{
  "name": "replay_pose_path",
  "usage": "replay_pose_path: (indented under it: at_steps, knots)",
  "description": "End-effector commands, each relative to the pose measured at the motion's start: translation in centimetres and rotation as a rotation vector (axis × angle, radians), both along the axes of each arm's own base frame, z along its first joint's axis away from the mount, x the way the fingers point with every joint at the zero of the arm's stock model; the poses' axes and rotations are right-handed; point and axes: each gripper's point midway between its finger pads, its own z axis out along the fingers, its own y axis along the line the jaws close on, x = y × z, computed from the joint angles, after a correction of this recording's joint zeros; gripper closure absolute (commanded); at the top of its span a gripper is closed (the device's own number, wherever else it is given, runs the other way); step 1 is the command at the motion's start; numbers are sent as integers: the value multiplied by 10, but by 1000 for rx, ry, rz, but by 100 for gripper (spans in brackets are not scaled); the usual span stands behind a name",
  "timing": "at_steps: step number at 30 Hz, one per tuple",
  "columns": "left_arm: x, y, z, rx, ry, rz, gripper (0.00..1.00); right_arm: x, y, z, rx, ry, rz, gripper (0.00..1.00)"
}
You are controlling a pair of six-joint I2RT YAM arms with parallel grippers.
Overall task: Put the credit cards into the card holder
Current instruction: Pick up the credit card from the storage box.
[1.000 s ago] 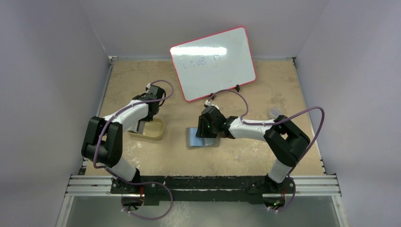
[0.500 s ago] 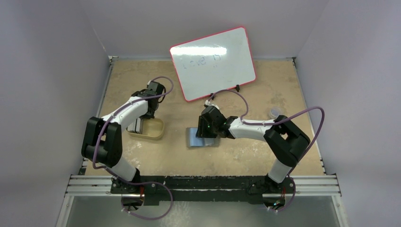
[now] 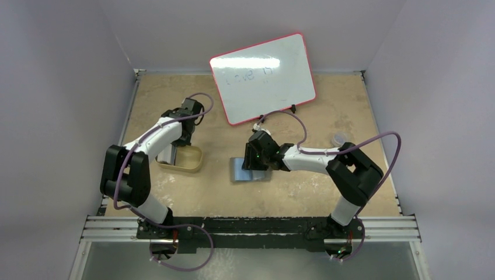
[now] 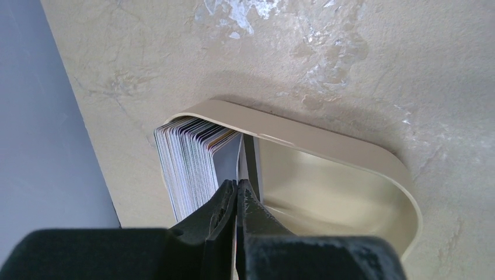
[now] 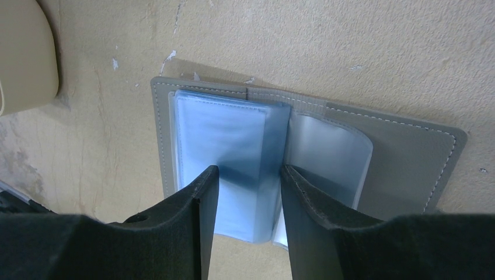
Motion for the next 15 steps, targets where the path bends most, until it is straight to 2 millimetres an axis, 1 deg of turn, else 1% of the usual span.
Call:
replay_pose_path:
  at_steps: [1, 5, 9, 12, 15]
  knots:
    - [11, -14, 34, -89, -73, 4, 100, -11, -11, 1, -18, 29, 3, 54]
    - [10, -34, 49, -225, -113, 0, 100, -11, -8, 9, 4, 17, 21, 53]
    - [7, -59, 65, -394, -169, -1, 100, -11, -4, 19, 37, -3, 45, 52]
    - [4, -86, 77, -570, -213, -7, 100, -11, -2, 29, 79, -24, 72, 51]
    - [-3, -124, 92, -817, -250, -24, 100, -9, -3, 39, 152, -43, 95, 51]
